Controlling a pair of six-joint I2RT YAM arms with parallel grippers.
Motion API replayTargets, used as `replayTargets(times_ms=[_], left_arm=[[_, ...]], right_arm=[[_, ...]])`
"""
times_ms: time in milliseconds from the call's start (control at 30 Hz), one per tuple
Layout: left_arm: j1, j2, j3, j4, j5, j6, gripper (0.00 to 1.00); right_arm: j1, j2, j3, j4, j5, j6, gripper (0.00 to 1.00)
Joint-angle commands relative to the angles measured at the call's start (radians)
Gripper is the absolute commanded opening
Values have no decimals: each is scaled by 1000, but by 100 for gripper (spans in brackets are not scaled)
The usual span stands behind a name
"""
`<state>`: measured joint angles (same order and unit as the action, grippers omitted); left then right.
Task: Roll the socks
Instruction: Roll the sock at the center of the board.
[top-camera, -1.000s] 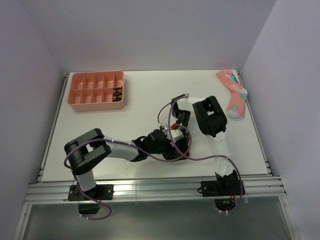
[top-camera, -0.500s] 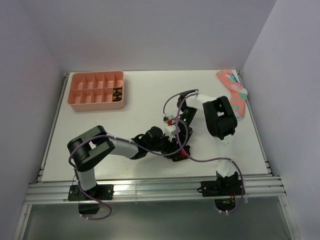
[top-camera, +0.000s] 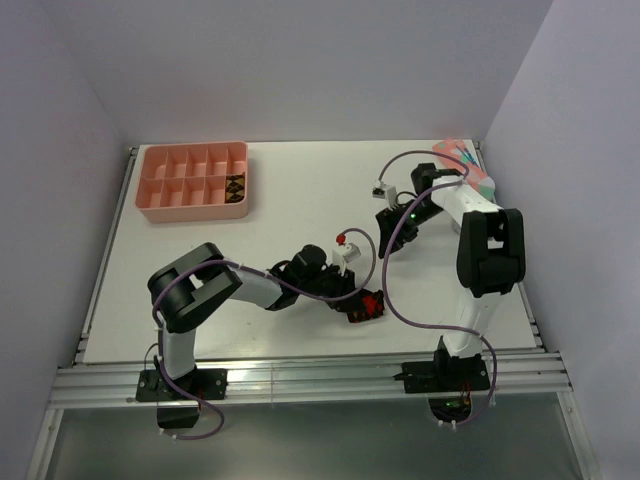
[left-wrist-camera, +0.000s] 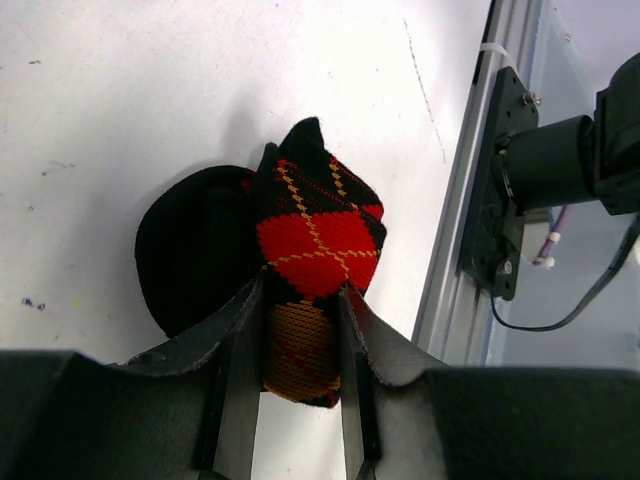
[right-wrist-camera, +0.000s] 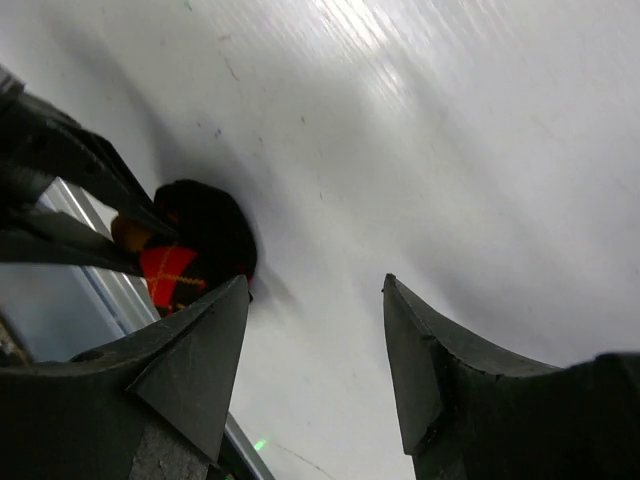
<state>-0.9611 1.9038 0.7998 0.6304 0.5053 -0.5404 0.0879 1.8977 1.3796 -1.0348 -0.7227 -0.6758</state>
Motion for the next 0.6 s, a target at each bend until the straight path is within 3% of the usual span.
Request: replayTargets(times_ms=[0,433,567], left_arm=[[18,113,-10,-302,15,17,0],[102,222,70,-426,113,-23,0],[113,241,93,-458,153,-41,0]], right_arm=[[-43,-101,-54,24,-43,-91,64],[-60,-554,-442,163,-21,-441,67],[-40,-656,-525,177,-4,-505,76]])
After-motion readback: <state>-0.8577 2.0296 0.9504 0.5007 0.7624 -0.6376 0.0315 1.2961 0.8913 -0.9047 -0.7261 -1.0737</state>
